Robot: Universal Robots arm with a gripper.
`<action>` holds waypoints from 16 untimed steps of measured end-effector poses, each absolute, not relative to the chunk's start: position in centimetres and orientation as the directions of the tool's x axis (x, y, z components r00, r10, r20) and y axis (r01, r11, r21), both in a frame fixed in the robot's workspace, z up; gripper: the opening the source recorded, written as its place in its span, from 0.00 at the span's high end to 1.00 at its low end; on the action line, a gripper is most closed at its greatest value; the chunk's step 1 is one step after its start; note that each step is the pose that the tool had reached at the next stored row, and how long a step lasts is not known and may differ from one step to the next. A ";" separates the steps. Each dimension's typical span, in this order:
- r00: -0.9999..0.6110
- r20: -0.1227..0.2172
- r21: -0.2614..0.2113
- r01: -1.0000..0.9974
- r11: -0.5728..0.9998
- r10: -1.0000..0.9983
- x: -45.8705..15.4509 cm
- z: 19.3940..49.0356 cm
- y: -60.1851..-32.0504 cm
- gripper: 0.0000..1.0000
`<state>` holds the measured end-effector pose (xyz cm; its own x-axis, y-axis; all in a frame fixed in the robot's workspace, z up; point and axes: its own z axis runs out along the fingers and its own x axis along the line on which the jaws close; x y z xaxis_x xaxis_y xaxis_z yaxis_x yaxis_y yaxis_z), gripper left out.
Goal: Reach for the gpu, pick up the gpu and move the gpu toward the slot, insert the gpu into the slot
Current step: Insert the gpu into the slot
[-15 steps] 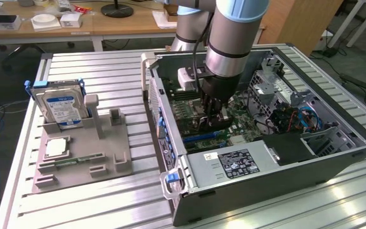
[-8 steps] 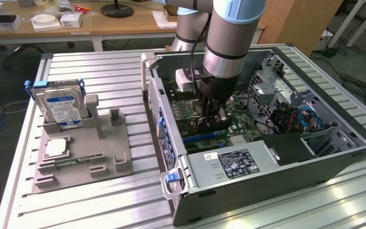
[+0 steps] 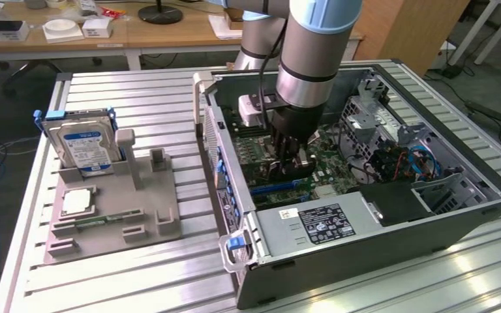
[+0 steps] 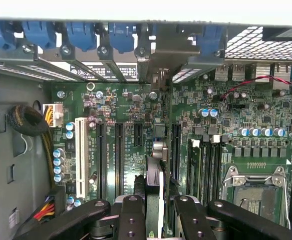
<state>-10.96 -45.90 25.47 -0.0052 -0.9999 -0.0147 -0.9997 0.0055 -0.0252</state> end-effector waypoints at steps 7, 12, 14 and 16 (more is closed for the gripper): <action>-0.005 -0.015 -0.025 -1.000 0.006 -1.000 -11.0 25.3 -45.9 0.73; -0.005 -0.014 -0.026 -1.000 0.005 -1.000 -11.0 25.2 -45.9 0.73; -0.005 -0.015 -0.026 -1.000 0.005 -1.000 -11.0 25.1 -45.9 0.73; -0.005 -0.015 -0.026 -1.000 0.005 -1.000 -11.0 25.0 -45.9 0.73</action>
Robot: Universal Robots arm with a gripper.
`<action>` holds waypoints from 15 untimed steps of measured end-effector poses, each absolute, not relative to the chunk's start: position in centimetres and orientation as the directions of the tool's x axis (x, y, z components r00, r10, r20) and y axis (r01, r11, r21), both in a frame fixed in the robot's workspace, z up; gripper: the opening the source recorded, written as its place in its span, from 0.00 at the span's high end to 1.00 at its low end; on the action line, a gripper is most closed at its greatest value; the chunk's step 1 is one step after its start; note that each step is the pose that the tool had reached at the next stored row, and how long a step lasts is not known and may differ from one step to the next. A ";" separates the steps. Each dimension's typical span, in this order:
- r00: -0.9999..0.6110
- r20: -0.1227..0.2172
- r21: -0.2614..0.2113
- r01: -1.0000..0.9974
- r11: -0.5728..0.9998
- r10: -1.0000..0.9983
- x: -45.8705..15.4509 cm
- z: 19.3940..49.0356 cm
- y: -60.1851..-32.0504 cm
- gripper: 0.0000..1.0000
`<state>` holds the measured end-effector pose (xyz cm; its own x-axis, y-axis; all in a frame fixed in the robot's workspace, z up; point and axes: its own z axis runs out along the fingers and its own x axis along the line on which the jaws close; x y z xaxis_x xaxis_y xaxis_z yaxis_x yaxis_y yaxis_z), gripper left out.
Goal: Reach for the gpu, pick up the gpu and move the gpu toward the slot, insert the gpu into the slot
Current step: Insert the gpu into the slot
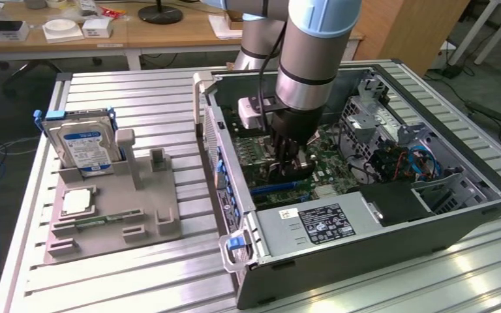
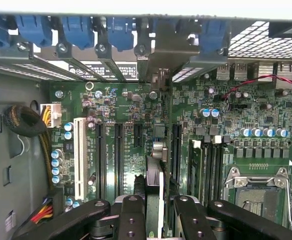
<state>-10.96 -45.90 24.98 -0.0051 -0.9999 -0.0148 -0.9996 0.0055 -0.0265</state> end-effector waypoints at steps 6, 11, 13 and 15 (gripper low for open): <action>-0.005 -0.014 -0.026 -1.000 0.005 -1.000 -11.0 24.6 -45.9 0.73; -0.005 -0.015 -0.026 -1.000 0.005 -1.000 -11.0 24.6 -45.9 0.73; -0.005 -0.015 -0.027 -1.000 0.006 -1.000 -11.0 24.5 -45.9 0.73; -0.005 -0.015 -0.027 -1.000 0.006 -1.000 -11.0 24.4 -45.9 0.73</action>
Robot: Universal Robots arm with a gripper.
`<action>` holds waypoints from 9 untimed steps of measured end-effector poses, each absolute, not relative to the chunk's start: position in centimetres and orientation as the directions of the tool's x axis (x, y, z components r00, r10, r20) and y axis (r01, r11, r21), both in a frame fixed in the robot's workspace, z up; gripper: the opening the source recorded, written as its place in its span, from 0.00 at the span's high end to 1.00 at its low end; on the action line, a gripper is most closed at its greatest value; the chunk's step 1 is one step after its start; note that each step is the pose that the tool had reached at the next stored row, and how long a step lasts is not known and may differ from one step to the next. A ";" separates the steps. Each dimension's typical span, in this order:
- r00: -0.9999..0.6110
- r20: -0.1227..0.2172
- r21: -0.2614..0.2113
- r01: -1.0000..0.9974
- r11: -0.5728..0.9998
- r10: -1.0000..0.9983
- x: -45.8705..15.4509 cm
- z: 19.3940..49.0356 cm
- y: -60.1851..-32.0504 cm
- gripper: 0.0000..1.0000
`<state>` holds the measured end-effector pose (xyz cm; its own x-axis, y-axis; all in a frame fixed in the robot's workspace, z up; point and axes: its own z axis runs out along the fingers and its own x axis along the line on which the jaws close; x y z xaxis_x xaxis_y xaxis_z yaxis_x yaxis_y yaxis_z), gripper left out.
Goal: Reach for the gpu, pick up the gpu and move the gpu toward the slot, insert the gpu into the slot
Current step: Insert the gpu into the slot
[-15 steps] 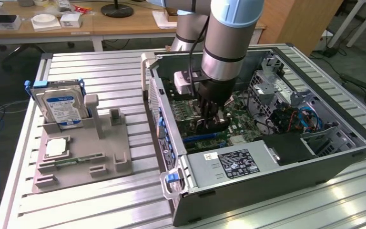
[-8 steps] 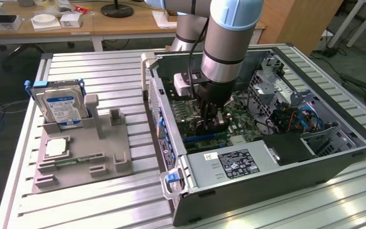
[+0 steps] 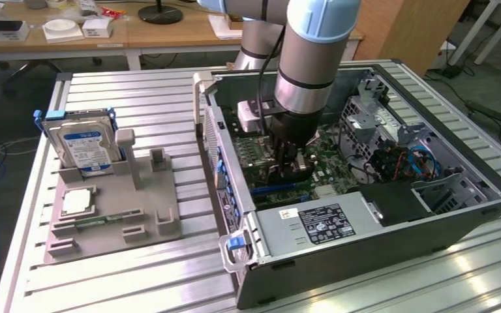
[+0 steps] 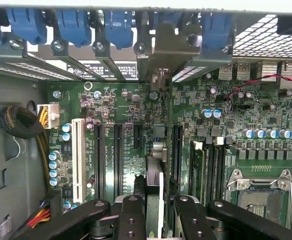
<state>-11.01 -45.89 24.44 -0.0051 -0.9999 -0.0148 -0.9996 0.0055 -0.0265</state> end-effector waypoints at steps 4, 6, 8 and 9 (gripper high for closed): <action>-0.005 -0.015 -0.026 -1.000 0.006 -1.000 -11.0 24.3 -45.9 0.73; -0.005 -0.015 -0.026 -1.000 0.006 -1.000 -11.0 24.3 -45.9 0.73; -0.005 -0.015 -0.026 -1.000 0.006 -1.000 -11.0 24.3 -45.9 0.73; -0.005 -0.015 -0.026 -1.000 0.005 -1.000 -11.0 24.3 -45.9 0.73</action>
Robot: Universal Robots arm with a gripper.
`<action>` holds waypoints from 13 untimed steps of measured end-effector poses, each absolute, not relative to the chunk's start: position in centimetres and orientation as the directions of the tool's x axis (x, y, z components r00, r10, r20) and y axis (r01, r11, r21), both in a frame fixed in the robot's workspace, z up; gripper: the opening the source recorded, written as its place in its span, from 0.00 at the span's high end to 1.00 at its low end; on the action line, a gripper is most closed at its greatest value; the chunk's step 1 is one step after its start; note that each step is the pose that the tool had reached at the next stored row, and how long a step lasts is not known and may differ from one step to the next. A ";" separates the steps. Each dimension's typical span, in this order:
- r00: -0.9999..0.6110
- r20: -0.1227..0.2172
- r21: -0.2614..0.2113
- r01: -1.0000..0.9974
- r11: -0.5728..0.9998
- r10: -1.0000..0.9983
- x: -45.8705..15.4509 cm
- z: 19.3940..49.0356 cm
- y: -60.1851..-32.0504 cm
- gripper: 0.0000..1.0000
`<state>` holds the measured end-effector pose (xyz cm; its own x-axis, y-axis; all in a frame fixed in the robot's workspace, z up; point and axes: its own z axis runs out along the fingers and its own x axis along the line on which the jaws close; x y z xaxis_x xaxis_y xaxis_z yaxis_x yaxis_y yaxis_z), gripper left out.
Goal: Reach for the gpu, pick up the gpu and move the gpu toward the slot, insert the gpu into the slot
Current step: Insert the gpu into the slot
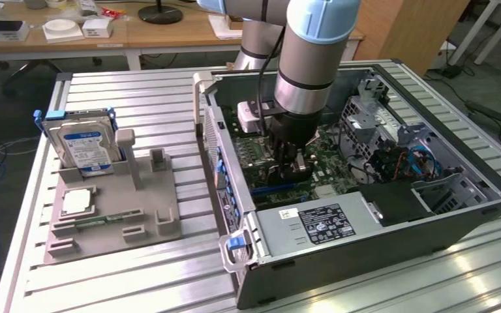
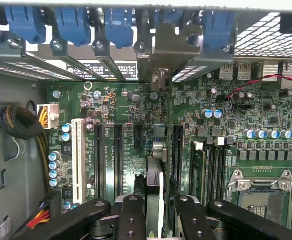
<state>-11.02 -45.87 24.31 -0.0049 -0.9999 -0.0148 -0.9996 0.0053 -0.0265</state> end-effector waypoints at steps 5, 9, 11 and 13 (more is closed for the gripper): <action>-0.005 -0.015 -0.026 -1.000 0.005 -1.000 -11.0 24.3 -45.9 0.73; -0.004 -0.015 -0.026 -1.000 0.004 -1.000 -11.0 24.2 -45.9 0.73; -0.002 -0.016 -0.027 -1.000 0.003 -1.000 -11.0 24.0 -45.9 0.73; -0.001 -0.017 -0.026 -1.000 0.002 -1.000 -11.0 23.9 -45.9 0.73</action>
